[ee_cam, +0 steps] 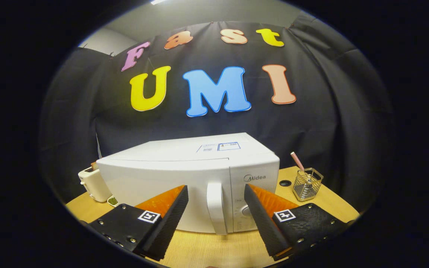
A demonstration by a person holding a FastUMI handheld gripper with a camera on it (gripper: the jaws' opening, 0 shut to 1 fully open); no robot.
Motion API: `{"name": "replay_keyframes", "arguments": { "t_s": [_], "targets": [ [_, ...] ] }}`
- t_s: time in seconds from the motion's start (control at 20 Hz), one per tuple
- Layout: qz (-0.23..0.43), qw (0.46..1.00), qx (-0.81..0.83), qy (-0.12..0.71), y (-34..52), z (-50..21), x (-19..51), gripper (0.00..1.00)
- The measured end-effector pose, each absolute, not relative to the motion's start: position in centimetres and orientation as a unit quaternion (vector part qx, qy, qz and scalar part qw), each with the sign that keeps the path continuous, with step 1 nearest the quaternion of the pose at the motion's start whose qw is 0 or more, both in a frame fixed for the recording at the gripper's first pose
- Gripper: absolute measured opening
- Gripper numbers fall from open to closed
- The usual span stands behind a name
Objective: Open the microwave, put the food inside, and close the microwave door.
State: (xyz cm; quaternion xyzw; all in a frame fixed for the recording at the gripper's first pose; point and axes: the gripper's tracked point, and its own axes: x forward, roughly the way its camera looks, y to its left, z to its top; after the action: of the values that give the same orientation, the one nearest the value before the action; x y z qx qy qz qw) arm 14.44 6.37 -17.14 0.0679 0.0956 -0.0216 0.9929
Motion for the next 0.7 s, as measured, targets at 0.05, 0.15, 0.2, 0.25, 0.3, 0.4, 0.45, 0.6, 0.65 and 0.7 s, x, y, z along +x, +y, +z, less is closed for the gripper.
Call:
{"name": "replay_keyframes", "arguments": {
  "t_s": [0.05, 0.15, 0.2, 0.25, 0.3, 0.4, 0.45, 0.6, 0.65, 0.7],
  "targets": [
    [-0.023, 0.992, 0.069, 0.100, 6.4, -17.8, 14.8, 0.92],
    [-0.028, 0.992, 0.066, 0.105, 6.5, -18.8, 15.4, 0.87],
    [-0.030, 0.992, 0.062, 0.105, 6.6, -18.9, 15.6, 0.85],
    [-0.036, 0.993, 0.053, 0.100, 6.4, -18.9, 15.9, 0.84],
    [-0.041, 0.994, 0.038, 0.097, 6.2, -18.8, 16.3, 0.75],
    [-0.055, 0.995, 0.009, 0.086, 5.8, -18.9, 16.1, 0.62],
    [-0.047, 0.996, 0.003, 0.079, 6.1, -18.9, 16.6, 0.51],
    [-0.049, 0.995, 0.026, 0.080, 6.3, -19.0, 16.3, 0.30],
    [-0.047, 0.995, 0.042, 0.083, 6.4, -19.1, 16.3, 0.21],
    [-0.049, 0.994, 0.049, 0.084, 6.4, -18.9, 16.2, 0.21]
  ]
}}
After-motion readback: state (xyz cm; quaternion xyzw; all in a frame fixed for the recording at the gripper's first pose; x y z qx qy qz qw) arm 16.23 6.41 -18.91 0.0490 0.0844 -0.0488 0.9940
